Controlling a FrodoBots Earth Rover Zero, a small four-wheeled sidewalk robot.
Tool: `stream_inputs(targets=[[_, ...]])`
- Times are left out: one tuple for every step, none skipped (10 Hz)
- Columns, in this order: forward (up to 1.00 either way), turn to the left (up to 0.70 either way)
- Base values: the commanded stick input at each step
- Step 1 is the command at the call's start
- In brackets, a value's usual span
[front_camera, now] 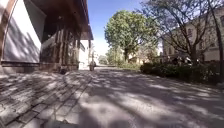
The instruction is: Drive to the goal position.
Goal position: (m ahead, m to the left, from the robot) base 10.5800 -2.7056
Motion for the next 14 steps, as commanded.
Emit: stream_inputs(targets=[[0.70, 0.00], [0.70, 0.00], [0.70, 0.22], [0.70, 0.29], [0.70, 0.02], [0.70, 0.00], [0.70, 0.00], [0.70, 0.00], [0.70, 0.00], [0.70, 0.00], [0.70, 0.00], [0.70, 0.00], [0.70, 0.00], [0.70, 0.00]])
